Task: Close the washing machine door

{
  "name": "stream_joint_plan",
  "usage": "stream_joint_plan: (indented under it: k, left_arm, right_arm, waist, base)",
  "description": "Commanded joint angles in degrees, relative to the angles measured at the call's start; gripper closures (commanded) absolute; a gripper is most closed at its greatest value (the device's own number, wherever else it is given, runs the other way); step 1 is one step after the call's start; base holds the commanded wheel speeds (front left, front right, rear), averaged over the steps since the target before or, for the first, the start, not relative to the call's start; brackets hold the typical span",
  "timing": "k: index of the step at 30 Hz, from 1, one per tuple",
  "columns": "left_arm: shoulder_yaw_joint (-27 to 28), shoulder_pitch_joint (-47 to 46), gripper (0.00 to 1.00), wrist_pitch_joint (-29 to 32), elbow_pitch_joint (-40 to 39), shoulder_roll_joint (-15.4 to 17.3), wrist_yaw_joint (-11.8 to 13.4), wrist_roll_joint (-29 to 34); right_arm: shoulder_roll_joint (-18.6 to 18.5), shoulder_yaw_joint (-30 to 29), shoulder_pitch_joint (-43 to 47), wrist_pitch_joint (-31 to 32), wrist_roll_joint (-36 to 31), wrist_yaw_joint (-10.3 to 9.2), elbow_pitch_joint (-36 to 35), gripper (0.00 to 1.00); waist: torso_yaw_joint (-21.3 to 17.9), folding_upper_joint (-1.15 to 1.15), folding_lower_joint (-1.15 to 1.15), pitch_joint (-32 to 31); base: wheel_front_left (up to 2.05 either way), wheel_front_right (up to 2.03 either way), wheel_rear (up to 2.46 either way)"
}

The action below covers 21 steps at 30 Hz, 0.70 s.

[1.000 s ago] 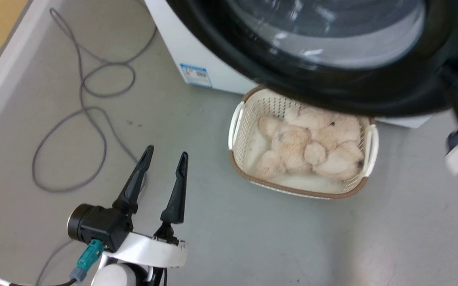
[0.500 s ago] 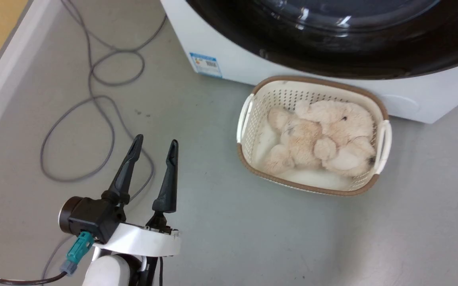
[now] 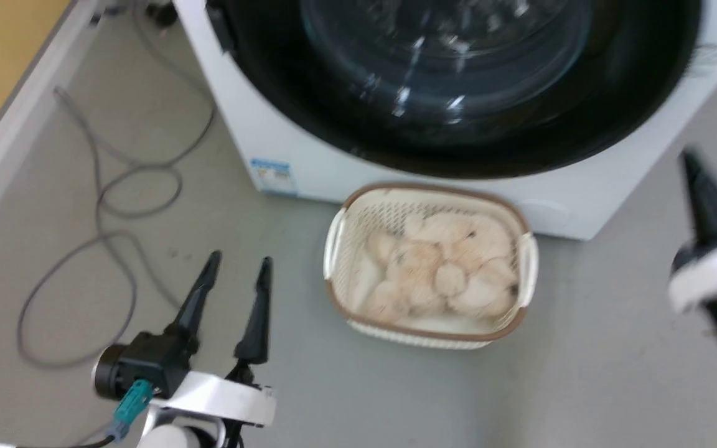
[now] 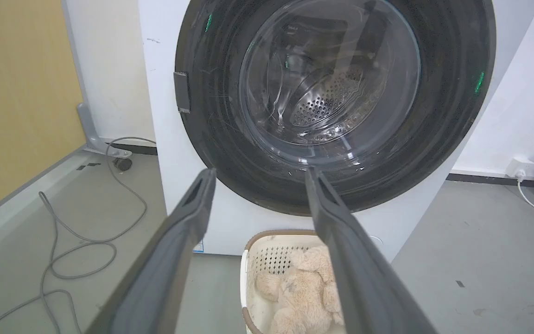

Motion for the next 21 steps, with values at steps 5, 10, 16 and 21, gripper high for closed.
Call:
stream_joint_plan:
  k: [5, 10, 16, 21]
  left_arm:
    - [1.9, 2.7, 0.0, -0.2, 0.9, 0.0, 0.7, -0.3]
    - [3.4, 4.5, 0.0, -0.2, 1.4, 0.0, 1.2, -0.2]
    - [4.0, 6.0, 0.0, -0.2, 1.3, 0.0, 1.4, 0.7]
    - [3.9, 7.4, 0.0, -0.2, 1.7, 0.0, 1.7, 1.7]
  right_arm:
    - [3.8, -3.5, 12.6, -1.4, -4.2, -0.04, -6.8, 1.0]
    - [8.6, -8.0, 20.3, -1.7, -9.4, -0.04, -13.4, 1.0]
    - [14.9, -12.8, 28.4, -1.8, -16.7, -0.04, -20.3, 1.0]
    - [19.1, -14.9, 32.9, -1.4, -21.4, -0.04, -24.0, 0.18]
  waist:
    - [-5.3, 0.0, 0.0, -5.9]
    - [-7.2, 0.0, 0.0, -7.6]
    - [-7.8, 0.0, 0.0, -9.1]
    - [-7.8, 0.0, 0.0, -10.2]
  base:
    - [0.0, 0.0, 0.0]
    - [0.0, 0.0, 0.0]
    - [0.0, 0.0, 0.0]
    - [0.0, 0.0, 0.0]
